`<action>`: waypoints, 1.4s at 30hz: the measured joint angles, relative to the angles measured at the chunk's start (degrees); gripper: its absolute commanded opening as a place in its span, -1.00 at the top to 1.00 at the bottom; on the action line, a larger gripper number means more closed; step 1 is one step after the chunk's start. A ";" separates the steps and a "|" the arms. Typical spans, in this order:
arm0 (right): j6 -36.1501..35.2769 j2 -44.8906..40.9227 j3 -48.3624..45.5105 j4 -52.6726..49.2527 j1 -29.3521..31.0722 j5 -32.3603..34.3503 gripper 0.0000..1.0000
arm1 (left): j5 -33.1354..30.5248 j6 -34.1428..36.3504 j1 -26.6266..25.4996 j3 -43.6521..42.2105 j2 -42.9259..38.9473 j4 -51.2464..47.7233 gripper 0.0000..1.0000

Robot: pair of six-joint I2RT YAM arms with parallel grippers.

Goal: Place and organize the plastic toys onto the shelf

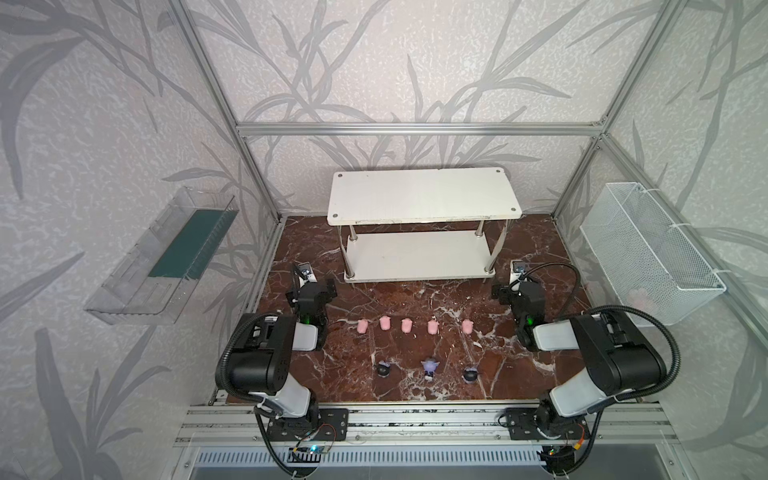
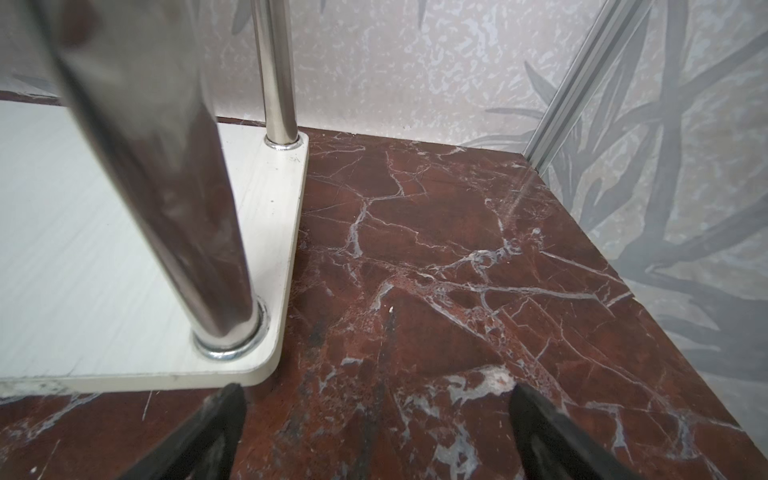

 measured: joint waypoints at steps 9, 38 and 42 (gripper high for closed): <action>-0.79 0.00 0.00 0.00 0.17 -0.17 -0.98 | 0.00 0.00 0.00 0.00 0.00 0.04 -0.99; -1.07 0.00 0.00 -0.02 0.09 -1.14 -0.98 | 0.00 0.00 0.00 0.00 0.00 0.02 -0.99; -1.07 0.00 0.00 -0.02 0.09 -1.49 -0.98 | 0.00 0.00 0.00 0.00 0.00 0.04 -0.99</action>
